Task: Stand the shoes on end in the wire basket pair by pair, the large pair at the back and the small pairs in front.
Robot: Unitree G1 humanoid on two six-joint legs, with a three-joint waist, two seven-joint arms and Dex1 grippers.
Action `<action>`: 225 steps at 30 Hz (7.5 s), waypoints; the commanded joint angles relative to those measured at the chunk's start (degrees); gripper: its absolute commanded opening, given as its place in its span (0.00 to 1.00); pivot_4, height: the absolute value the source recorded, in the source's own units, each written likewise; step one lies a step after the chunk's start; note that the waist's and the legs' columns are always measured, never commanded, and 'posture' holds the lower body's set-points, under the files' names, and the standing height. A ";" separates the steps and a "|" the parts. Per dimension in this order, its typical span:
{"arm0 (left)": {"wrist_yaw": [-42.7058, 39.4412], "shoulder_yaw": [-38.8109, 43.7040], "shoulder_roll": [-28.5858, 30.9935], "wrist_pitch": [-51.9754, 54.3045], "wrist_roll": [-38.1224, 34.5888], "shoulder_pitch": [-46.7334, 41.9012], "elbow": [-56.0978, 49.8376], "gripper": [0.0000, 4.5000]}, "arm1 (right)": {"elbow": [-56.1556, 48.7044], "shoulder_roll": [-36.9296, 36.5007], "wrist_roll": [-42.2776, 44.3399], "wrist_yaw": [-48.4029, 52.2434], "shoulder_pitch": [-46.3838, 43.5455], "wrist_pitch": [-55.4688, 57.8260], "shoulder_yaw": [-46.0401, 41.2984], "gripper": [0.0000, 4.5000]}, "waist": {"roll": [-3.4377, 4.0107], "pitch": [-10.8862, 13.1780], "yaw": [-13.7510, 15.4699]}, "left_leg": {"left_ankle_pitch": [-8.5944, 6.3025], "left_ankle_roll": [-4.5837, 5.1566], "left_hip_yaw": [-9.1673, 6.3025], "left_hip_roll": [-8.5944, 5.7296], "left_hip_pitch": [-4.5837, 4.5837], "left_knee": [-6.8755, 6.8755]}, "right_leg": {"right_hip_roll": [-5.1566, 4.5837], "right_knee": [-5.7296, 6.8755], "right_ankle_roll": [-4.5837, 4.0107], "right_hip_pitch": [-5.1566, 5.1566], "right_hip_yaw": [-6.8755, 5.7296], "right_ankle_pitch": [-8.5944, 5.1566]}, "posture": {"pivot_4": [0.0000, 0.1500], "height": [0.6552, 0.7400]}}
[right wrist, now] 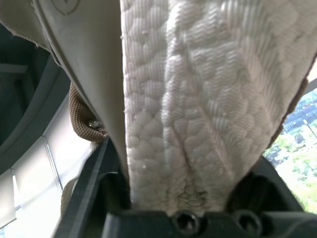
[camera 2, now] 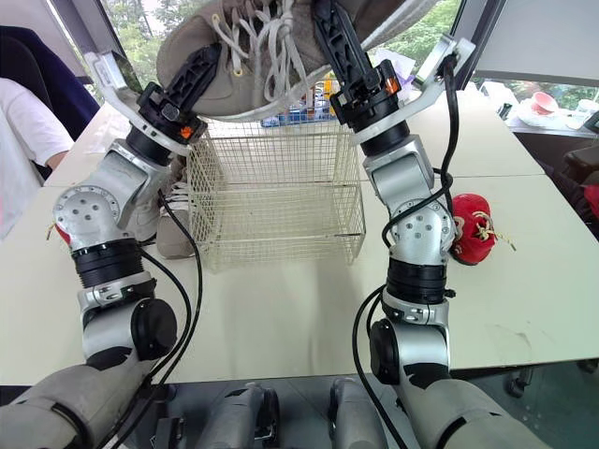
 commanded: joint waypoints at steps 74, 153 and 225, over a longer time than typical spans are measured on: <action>-10.69 -34.43 39.65 -6.14 36.65 -20.36 35.61 1.00 | -16.56 -42.79 -11.44 39.66 6.38 23.31 -5.33 0.99 | 0.00 -0.01 1.36 | 0.05 -0.17 0.17 -0.02 -0.02 -0.18 | 0.19 -0.51 -0.04 0.09 -0.21 0.02 | 1.00 1.00; 19.25 -20.05 -8.32 -65.28 57.20 -10.63 20.18 0.01 | -24.64 -49.27 3.77 4.22 19.21 23.04 -9.11 1.00 | -0.19 -0.25 2.87 | -0.71 1.18 0.06 0.02 0.17 0.83 | -0.10 -0.88 0.44 0.90 -0.07 0.34 | 1.00 1.00; 16.76 -15.40 29.69 -3.95 -17.24 48.31 -50.58 0.98 | -8.30 -21.57 -38.68 -9.71 47.60 -1.45 -7.29 1.00 | 0.42 -0.48 2.78 | -0.66 0.98 -0.01 -0.01 0.18 0.72 | 0.02 -0.93 0.01 0.81 0.12 0.08 | 1.00 1.00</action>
